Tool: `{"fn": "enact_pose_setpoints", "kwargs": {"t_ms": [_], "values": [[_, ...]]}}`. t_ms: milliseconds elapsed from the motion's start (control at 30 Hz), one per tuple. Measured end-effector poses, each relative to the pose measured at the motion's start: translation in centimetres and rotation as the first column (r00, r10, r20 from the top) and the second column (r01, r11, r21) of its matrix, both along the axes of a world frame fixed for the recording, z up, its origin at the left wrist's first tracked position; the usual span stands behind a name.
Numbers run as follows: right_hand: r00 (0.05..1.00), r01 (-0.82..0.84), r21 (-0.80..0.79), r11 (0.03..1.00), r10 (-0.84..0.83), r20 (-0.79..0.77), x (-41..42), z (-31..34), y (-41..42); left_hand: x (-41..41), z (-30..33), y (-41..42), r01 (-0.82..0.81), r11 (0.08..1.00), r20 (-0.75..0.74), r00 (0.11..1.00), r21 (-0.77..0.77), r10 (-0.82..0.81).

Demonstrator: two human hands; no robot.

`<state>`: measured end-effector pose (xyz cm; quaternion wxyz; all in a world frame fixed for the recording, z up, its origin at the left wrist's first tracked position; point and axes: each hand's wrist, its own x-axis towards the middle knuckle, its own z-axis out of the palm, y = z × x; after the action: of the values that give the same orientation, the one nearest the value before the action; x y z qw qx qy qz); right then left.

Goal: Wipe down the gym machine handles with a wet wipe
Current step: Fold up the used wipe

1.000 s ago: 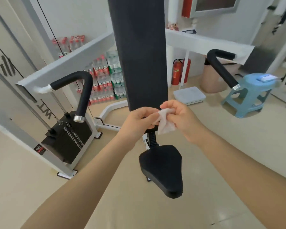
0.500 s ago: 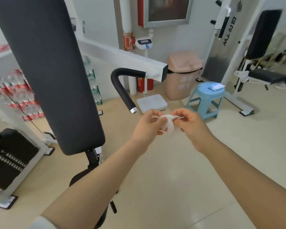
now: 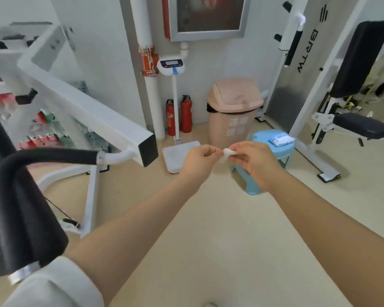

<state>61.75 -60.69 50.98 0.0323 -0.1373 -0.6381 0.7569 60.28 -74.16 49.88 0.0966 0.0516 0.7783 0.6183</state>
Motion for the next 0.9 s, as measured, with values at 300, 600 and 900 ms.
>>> {"fn": "enact_pose_setpoints", "kwargs": {"t_ms": [300,600,900], "values": [[0.989,-0.142,0.114,0.983,0.144,-0.009,-18.6,-3.3,12.7,-17.3,-2.3,12.6,-0.055,0.992,0.166,0.985,0.111,0.035],[0.938,-0.339,0.335,0.879,0.345,0.044,-40.6,-5.3,25.1,-38.4,-4.0,24.9,-0.155,0.973,0.189,0.974,0.173,0.122],[0.865,-0.442,0.509,0.739,0.501,0.023,-61.4,-7.4,29.1,-60.0,-6.8,29.0,-0.356,0.921,0.351,0.892,0.160,0.284]]}}
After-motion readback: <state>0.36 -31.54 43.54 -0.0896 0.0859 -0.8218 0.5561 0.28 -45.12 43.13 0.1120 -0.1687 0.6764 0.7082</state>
